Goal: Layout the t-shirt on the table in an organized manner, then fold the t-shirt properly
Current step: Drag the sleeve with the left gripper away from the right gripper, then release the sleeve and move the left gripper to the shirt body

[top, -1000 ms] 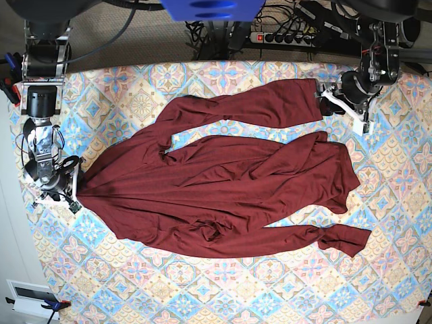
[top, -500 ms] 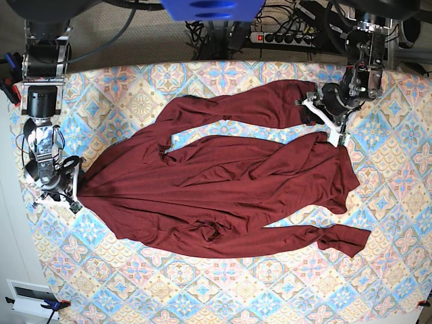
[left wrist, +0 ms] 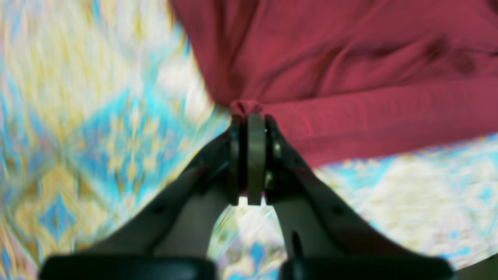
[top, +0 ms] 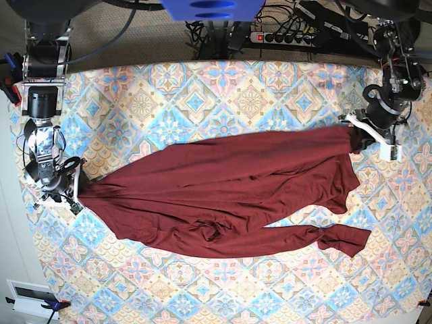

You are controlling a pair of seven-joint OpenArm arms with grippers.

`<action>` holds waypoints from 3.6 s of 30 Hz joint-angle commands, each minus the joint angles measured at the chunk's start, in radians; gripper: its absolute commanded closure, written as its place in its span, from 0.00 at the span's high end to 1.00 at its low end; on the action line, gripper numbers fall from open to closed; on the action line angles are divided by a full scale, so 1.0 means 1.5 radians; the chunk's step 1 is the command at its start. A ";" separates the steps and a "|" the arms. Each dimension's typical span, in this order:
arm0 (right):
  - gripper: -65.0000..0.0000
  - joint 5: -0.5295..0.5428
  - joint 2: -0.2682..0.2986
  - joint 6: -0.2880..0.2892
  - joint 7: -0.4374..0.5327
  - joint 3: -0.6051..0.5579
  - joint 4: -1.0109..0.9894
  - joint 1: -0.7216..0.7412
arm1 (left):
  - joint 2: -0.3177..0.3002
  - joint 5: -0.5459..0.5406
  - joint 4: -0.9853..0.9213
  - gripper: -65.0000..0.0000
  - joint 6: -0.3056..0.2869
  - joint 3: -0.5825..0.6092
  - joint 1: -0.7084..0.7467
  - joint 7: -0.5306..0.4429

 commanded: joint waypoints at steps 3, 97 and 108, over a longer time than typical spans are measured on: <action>0.00 -0.004 0.016 -0.011 0.004 0.005 0.008 0.018 | -0.014 -0.038 0.005 0.00 0.007 -0.063 0.010 0.000; 0.00 -0.113 0.031 -0.011 -0.030 0.010 0.015 -0.016 | 0.023 0.021 -0.409 0.40 -0.049 0.051 -0.340 0.002; 0.00 -0.113 0.018 -0.011 -0.032 0.010 0.015 -0.016 | 0.118 0.194 -0.555 0.40 -0.048 0.126 -0.429 -0.085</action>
